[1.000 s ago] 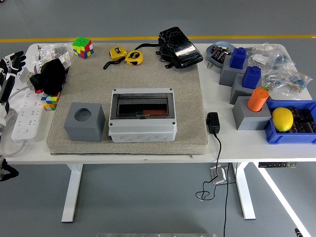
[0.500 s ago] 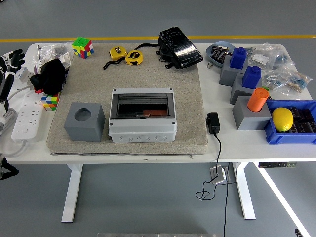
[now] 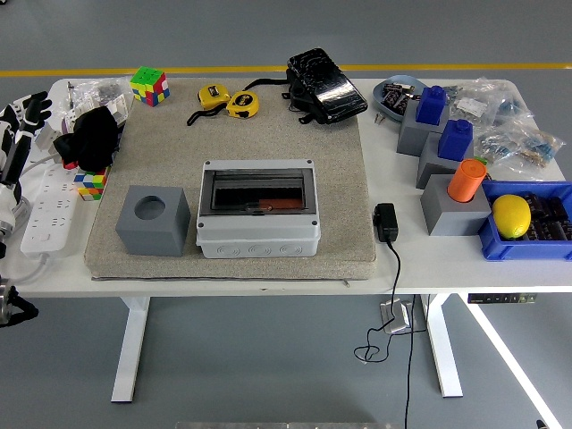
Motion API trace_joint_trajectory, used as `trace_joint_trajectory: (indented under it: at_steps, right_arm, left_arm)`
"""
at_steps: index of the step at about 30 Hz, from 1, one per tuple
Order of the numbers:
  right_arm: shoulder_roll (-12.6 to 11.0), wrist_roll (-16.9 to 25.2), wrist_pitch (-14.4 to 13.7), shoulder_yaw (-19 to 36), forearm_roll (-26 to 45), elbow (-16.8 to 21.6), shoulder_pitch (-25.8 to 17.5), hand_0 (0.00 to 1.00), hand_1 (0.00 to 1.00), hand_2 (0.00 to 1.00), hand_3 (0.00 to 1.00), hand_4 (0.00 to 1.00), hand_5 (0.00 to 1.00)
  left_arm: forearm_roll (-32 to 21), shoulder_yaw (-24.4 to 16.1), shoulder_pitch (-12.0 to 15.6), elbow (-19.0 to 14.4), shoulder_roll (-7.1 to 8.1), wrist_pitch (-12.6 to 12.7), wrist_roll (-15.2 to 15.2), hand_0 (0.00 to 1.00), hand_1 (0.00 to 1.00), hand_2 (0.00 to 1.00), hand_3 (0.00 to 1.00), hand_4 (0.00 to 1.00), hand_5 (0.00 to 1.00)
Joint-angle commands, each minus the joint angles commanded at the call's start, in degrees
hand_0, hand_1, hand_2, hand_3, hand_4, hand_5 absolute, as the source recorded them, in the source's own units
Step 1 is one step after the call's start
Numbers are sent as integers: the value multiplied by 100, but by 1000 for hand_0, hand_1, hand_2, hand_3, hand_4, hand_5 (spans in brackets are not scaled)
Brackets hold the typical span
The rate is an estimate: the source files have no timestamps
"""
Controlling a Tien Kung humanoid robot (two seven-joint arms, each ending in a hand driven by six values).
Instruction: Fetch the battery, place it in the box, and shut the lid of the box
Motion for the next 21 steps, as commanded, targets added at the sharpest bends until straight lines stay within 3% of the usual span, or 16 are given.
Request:
trace_joint_trajectory:
  at_steps: [6,21]
  right_arm:
    - [-22,187,-27,-386,352,0,21,817,776,757,793,998,998]
    - [-22,126,-26,-313,287,0,22,820,774,758,794,998,998]
  left_arm:
    - [-10,7,-5,12,-2,-1,3,816,811,814,806,998,998]
    - [-3,59,10,13,29,9,6,816,809,809,801,998,998]
